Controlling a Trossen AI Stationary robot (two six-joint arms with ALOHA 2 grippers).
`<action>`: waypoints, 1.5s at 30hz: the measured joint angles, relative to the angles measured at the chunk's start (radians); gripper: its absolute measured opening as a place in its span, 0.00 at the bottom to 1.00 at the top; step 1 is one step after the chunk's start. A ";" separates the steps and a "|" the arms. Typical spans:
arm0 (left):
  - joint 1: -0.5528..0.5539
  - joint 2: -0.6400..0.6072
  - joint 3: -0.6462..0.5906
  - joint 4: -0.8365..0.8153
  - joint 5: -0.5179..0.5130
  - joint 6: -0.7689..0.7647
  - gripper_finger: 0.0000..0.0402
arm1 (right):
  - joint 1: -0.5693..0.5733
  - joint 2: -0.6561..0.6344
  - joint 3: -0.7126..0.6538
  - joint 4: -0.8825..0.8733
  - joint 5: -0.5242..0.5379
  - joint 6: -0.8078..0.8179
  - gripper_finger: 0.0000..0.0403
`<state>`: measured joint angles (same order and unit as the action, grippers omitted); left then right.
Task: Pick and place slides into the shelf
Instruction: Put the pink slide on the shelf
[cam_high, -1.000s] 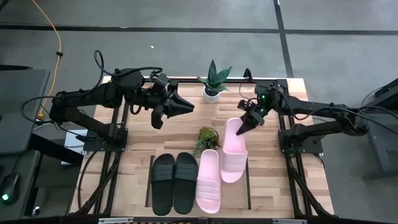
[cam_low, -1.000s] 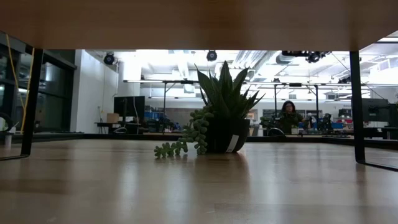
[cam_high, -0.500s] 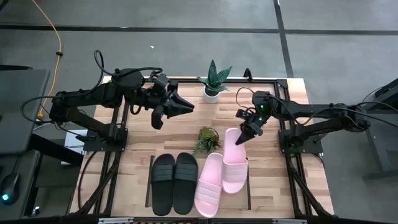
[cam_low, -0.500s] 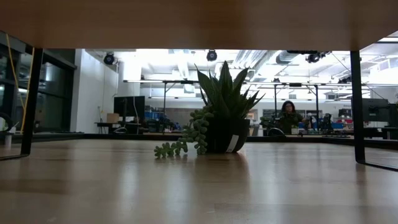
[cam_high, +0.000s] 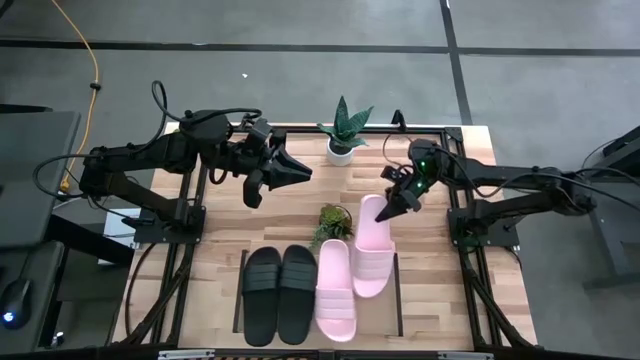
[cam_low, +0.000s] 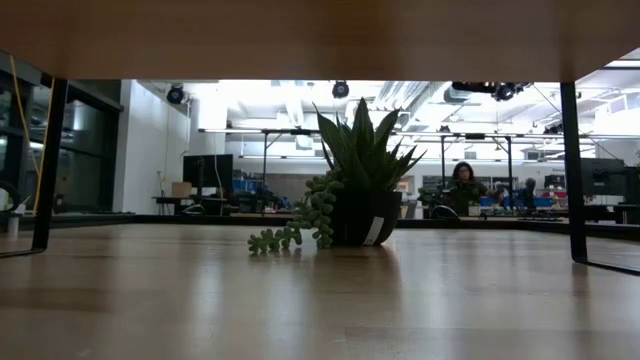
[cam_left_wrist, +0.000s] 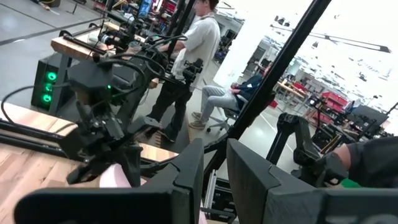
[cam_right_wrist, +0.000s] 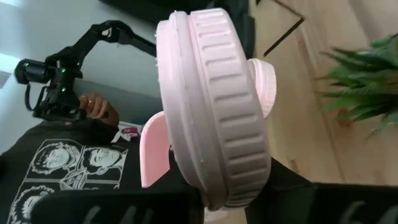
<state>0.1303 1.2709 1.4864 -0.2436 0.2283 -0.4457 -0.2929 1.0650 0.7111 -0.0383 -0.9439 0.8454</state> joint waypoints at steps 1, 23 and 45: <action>0.000 0.000 0.000 0.000 0.000 0.000 0.15 | -0.009 -0.002 0.011 -0.019 0.000 -0.010 0.10; 0.000 0.000 0.000 -0.004 0.001 0.000 0.15 | -0.009 -0.012 0.272 -0.583 0.053 -0.312 0.10; 0.000 0.000 0.000 -0.046 0.001 -0.001 0.15 | 0.082 -0.011 0.269 -0.462 0.056 -0.211 0.10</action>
<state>0.1303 1.2709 1.4864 -0.2899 0.2291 -0.4469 -0.2110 1.0538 0.9806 -0.5007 -0.8879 0.6341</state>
